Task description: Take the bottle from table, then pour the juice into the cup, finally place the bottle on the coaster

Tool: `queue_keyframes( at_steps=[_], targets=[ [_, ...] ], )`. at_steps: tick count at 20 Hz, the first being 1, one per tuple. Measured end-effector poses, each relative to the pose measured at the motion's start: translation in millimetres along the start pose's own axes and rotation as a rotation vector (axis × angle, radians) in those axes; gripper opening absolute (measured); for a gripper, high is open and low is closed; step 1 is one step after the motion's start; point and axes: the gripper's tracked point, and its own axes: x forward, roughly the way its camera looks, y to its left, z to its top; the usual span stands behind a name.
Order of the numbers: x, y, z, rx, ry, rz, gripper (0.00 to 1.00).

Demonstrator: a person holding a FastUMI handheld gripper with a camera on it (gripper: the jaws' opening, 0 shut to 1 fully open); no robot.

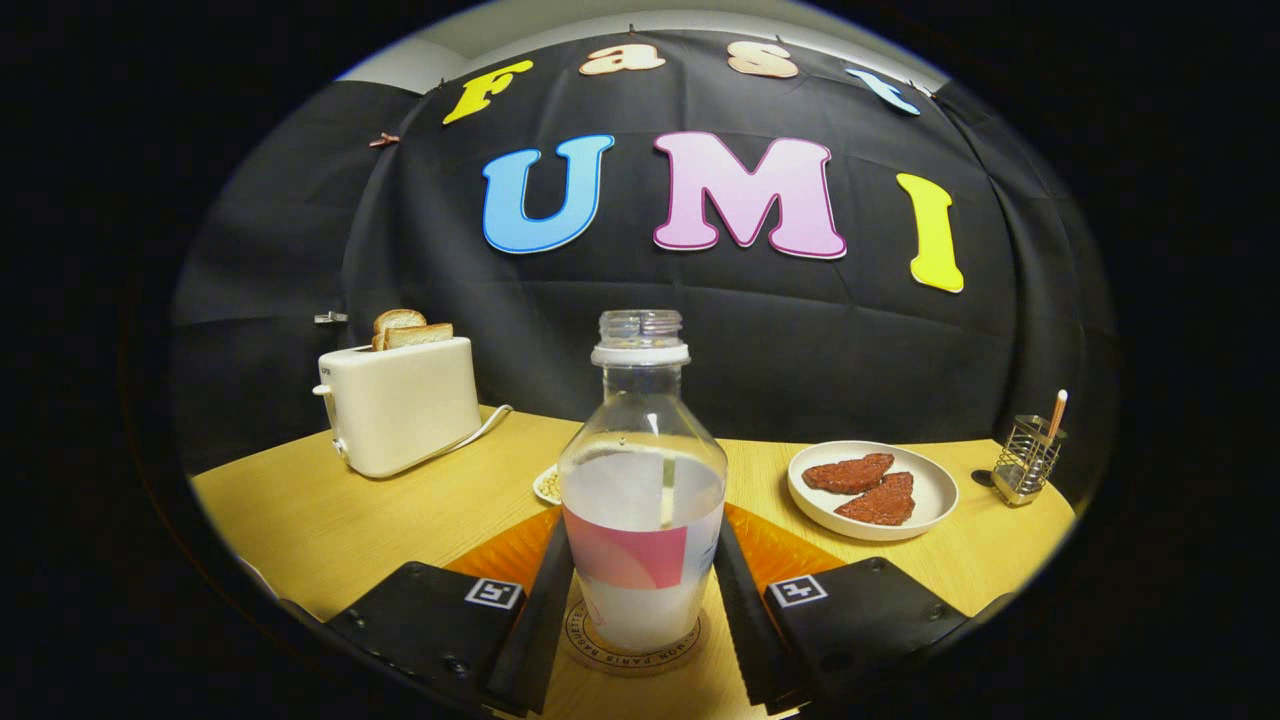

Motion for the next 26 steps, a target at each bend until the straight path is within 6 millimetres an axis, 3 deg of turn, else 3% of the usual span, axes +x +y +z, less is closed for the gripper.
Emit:
queue_keyframes(
  at_steps=[7,10,11,21,26],
  targets=[
    [-3,0,0,0.002,0.009,0.01,0.78],
    [-4,2,-5,0.013,0.024,0.009,0.9],
    [-1,1,-8,0.012,0.03,0.004,1.0],
    [-17,-3,2,0.002,0.025,-0.008,1.0],
    [-43,-7,13,-0.019,0.016,-0.01,1.0]
  ],
)
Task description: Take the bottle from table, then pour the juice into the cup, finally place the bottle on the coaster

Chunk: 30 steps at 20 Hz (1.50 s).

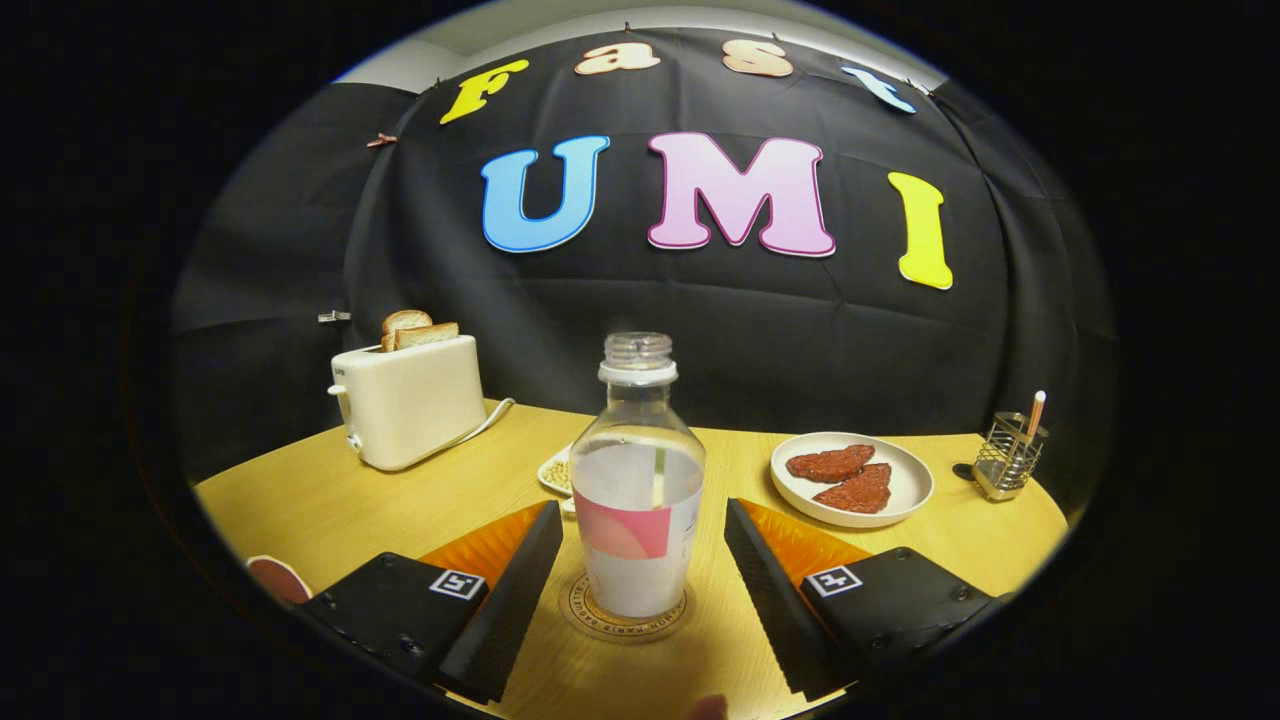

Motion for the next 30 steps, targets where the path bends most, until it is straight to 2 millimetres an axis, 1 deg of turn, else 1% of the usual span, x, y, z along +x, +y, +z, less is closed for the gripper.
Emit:
queue_keyframes(
  at_steps=[3,5,8,15,17,19,21,24,27,30],
  targets=[
    [-23,-3,9,0.0,-0.005,-0.004,1.0],
    [-41,-8,19,-0.009,-0.005,-0.011,1.0],
    [-70,-18,39,-0.017,-0.012,-0.032,1.0],
    [-138,-31,97,-0.031,-0.044,-0.077,0.99],
    [-154,-33,112,-0.04,-0.052,-0.087,0.97],
    [-170,-35,134,-0.068,-0.08,-0.092,0.97],
    [-183,-45,151,-0.105,-0.101,-0.109,0.97],
    [-202,-52,166,-0.127,-0.101,-0.148,0.97],
    [-223,-49,181,-0.122,-0.119,-0.179,0.97],
    [-242,-44,185,-0.113,-0.125,-0.194,0.97]
  ],
)
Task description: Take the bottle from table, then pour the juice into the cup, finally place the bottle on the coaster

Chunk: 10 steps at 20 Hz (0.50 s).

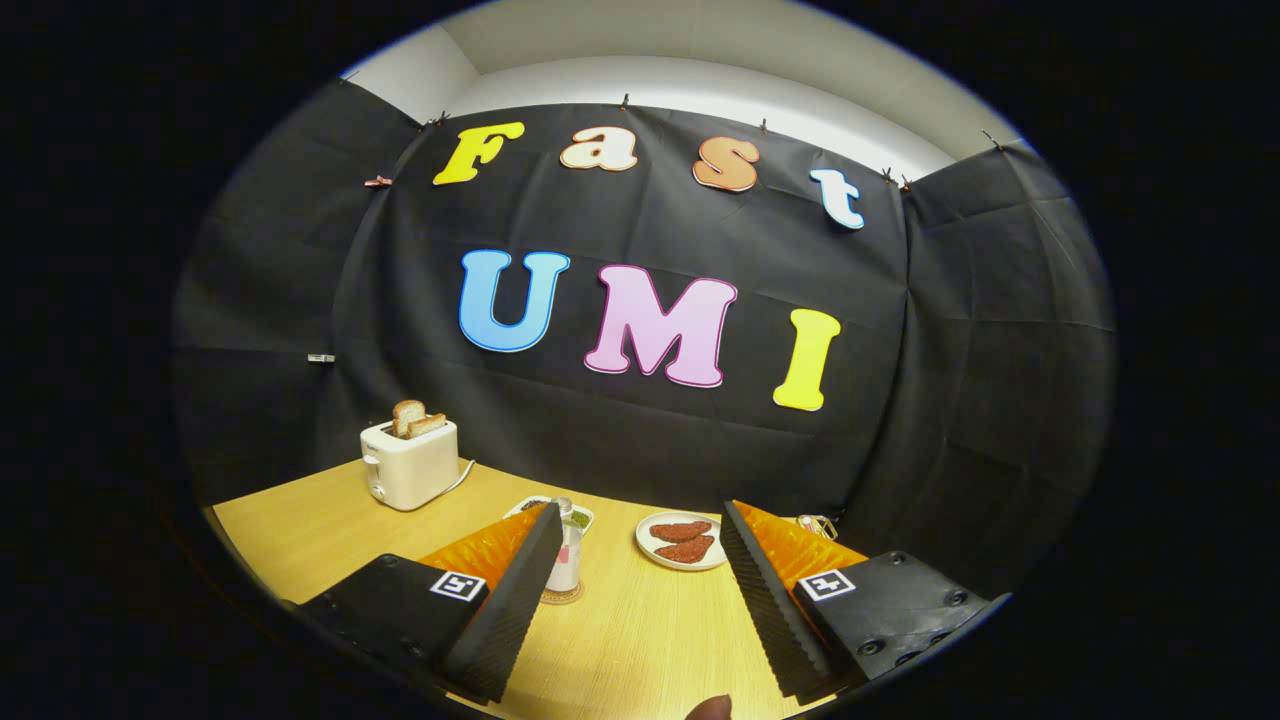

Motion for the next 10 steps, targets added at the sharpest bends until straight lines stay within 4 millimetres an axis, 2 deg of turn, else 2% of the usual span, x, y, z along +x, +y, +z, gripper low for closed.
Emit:
queue_keyframes(
  at_steps=[3,7,10],
  targets=[
    [-12,-3,14,-0.018,-0.033,-0.014,0.97],
    [-21,-3,17,-0.023,-0.03,-0.01,0.97],
    [-22,-13,17,-0.011,-0.031,-0.04,0.97]
  ],
)
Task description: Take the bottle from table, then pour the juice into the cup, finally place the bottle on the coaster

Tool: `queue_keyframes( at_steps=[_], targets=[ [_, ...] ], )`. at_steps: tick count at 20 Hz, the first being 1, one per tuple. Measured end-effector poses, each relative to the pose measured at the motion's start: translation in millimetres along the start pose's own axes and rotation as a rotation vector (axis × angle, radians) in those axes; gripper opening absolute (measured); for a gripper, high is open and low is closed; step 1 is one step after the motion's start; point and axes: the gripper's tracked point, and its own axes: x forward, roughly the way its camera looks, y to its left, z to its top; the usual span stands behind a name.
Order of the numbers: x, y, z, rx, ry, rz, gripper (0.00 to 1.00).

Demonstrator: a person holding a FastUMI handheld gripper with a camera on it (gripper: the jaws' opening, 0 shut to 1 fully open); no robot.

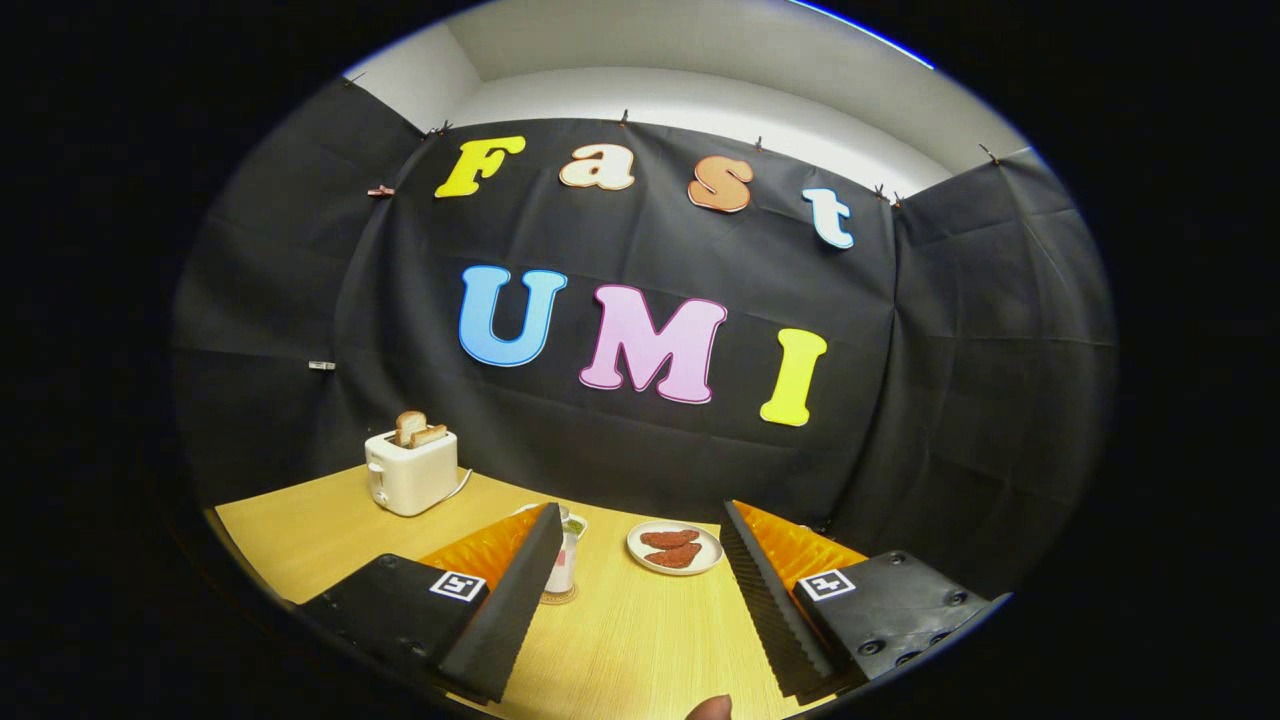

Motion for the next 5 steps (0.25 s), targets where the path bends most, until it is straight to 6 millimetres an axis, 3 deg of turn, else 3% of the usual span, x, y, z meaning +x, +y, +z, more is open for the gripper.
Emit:
queue_keyframes(
  at_steps=[5],
  targets=[
    [3.3,-3.3,-0.1,0.014,0.009,-0.013,0.97]
  ],
)
